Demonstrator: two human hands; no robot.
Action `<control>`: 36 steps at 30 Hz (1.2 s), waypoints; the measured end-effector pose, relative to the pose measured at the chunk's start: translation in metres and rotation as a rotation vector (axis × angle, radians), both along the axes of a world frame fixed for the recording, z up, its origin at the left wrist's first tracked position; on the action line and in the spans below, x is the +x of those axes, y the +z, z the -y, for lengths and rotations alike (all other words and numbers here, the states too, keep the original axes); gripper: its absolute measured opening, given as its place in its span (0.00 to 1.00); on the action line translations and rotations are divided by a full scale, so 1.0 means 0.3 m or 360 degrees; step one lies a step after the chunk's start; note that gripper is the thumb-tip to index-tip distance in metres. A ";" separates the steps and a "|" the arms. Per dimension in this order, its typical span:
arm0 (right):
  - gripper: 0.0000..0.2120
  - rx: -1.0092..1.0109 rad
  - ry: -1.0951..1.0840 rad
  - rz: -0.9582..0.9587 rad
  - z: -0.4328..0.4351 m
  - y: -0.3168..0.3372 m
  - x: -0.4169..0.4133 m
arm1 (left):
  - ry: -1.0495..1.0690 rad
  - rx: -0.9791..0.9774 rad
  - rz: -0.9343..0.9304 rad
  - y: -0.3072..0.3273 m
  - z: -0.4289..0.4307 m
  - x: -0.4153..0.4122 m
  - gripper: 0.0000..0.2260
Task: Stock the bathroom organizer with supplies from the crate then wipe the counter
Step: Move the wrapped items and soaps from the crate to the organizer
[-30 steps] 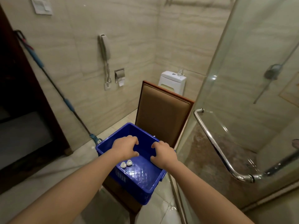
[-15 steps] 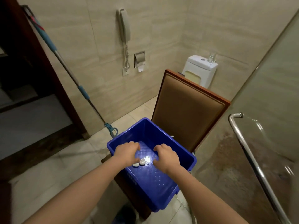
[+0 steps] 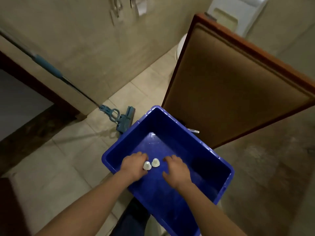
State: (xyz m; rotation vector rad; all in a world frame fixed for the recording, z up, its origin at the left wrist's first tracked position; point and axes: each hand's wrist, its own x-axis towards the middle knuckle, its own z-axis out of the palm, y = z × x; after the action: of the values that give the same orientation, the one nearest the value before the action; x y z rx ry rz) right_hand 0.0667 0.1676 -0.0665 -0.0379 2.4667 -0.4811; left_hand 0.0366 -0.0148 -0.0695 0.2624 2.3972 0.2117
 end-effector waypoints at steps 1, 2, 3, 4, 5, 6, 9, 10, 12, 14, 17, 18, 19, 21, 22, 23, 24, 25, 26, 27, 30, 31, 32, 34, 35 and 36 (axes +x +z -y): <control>0.22 0.0002 -0.0009 0.0044 0.006 -0.040 -0.012 | -0.0011 -0.0010 0.0032 -0.041 0.001 -0.016 0.20; 0.22 0.0002 -0.0017 0.0084 0.012 -0.079 -0.021 | -0.0022 -0.0026 0.0066 -0.082 0.000 -0.031 0.20; 0.22 0.0001 -0.0023 0.0117 0.017 -0.119 -0.030 | -0.0038 -0.0045 0.0095 -0.122 -0.001 -0.044 0.20; 0.22 -0.0003 -0.0028 0.0147 0.021 -0.159 -0.038 | -0.0055 -0.0064 0.0123 -0.163 -0.003 -0.055 0.21; 0.22 -0.0008 -0.0032 0.0176 0.025 -0.197 -0.044 | -0.0069 -0.0080 0.0151 -0.204 -0.007 -0.064 0.21; 0.22 -0.0014 -0.0035 0.0206 0.029 -0.234 -0.052 | -0.0079 -0.0092 0.0178 -0.243 -0.010 -0.072 0.21; 0.22 -0.0014 -0.0035 0.0281 0.043 -0.335 -0.081 | -0.0082 -0.0118 0.0250 -0.349 -0.018 -0.090 0.22; 0.21 -0.0013 -0.0033 0.0300 0.049 -0.365 -0.091 | -0.0079 -0.0124 0.0273 -0.381 -0.019 -0.092 0.22; 0.21 -0.0025 -0.0046 0.0324 0.061 -0.423 -0.110 | -0.0074 -0.0127 0.0309 -0.438 -0.023 -0.095 0.21; 0.20 -0.0037 -0.0064 0.0332 0.072 -0.476 -0.121 | -0.0077 -0.0144 0.0322 -0.486 -0.027 -0.093 0.21; 0.21 -0.0026 -0.0050 0.0334 0.086 -0.536 -0.123 | -0.0074 -0.0169 0.0319 -0.534 -0.036 -0.083 0.22; 0.22 -0.0023 -0.0038 0.0331 0.091 -0.552 -0.121 | -0.0073 -0.0177 0.0305 -0.546 -0.039 -0.078 0.23; 0.22 -0.0023 -0.0022 0.0321 0.095 -0.567 -0.118 | -0.0082 -0.0191 0.0280 -0.558 -0.044 -0.073 0.24; 0.22 -0.0016 0.0016 0.0281 0.103 -0.591 -0.113 | -0.0117 -0.0237 0.0221 -0.577 -0.053 -0.067 0.26; 0.22 -0.0006 0.0030 0.0258 0.107 -0.601 -0.112 | -0.0133 -0.0260 0.0196 -0.584 -0.056 -0.064 0.27; 0.21 0.0004 0.0041 0.0236 0.110 -0.610 -0.111 | -0.0146 -0.0278 0.0171 -0.590 -0.058 -0.063 0.28; 0.20 0.0008 0.0050 0.0217 0.112 -0.615 -0.111 | -0.0159 -0.0291 0.0147 -0.595 -0.059 -0.062 0.27; 0.19 0.0008 0.0057 0.0204 0.112 -0.620 -0.112 | -0.0174 -0.0299 0.0123 -0.599 -0.059 -0.063 0.26; 0.18 0.0004 0.0064 0.0200 0.112 -0.623 -0.113 | -0.0190 -0.0300 0.0102 -0.603 -0.058 -0.065 0.24; 0.18 0.0002 0.0071 0.0204 0.111 -0.625 -0.115 | -0.0200 -0.0289 0.0090 -0.605 -0.058 -0.068 0.23; 0.18 0.0010 0.0047 0.0266 0.103 -0.621 -0.113 | -0.0187 -0.0210 0.0111 -0.603 -0.055 -0.074 0.21; 0.18 0.0007 0.0014 0.0296 0.098 -0.617 -0.111 | -0.0175 -0.0184 0.0115 -0.601 -0.053 -0.073 0.20; 0.19 0.0000 -0.0031 0.0331 0.093 -0.613 -0.108 | -0.0160 -0.0160 0.0118 -0.598 -0.051 -0.072 0.20; 0.19 -0.0023 -0.0139 0.0399 0.081 -0.602 -0.097 | -0.0097 -0.0092 0.0142 -0.590 -0.046 -0.070 0.19; 0.19 -0.0041 -0.0198 0.0432 0.073 -0.595 -0.090 | -0.0043 -0.0045 0.0169 -0.585 -0.044 -0.071 0.19; 0.19 -0.0067 -0.0264 0.0466 0.065 -0.586 -0.083 | 0.0020 0.0003 0.0207 -0.581 -0.043 -0.072 0.18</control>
State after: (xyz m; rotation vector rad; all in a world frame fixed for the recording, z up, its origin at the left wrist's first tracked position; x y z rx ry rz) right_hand 0.0417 0.1482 -0.2424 0.2076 2.1813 -0.5666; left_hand 0.0149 -0.0020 -0.2436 0.2276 2.2704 0.2297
